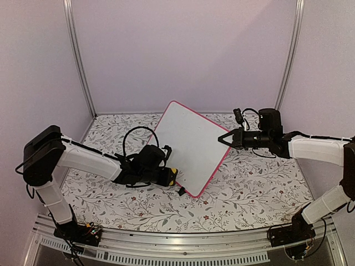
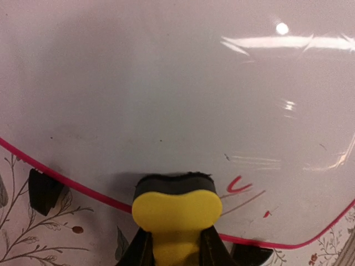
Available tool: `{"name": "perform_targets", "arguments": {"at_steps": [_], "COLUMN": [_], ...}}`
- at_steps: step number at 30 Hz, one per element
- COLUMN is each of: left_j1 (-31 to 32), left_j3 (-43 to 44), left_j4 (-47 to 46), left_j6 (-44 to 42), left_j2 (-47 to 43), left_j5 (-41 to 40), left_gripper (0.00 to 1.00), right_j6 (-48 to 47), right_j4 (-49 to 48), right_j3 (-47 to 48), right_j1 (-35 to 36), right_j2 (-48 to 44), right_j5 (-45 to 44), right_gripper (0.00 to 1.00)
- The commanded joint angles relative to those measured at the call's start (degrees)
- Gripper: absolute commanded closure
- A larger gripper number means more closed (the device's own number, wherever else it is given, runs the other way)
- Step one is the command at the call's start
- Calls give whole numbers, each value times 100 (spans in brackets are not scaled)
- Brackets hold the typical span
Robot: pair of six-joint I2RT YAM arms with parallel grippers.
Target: Erase the whiteboard
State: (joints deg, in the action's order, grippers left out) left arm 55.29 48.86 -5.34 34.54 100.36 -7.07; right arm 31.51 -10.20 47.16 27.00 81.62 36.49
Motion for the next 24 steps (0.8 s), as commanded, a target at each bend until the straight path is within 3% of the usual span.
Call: {"name": "perform_targets", "arguments": {"at_steps": [1, 17, 24], "left_j1": [140, 208, 242], "left_j3": [-227, -286, 77], "left_j4": [627, 627, 628], "left_j6": [15, -98, -329], "left_j2": [214, -92, -161], "left_j5": [250, 113, 61], "left_gripper": [100, 100, 100], "right_j6": [-73, -57, -56], "right_j4": [-702, -703, -703], "right_j3": [66, 44, 39], "right_j1": [78, 77, 77], "right_j2": [36, 73, 59], "right_j5": [290, 323, 324], "right_gripper": [100, 100, 100]}}
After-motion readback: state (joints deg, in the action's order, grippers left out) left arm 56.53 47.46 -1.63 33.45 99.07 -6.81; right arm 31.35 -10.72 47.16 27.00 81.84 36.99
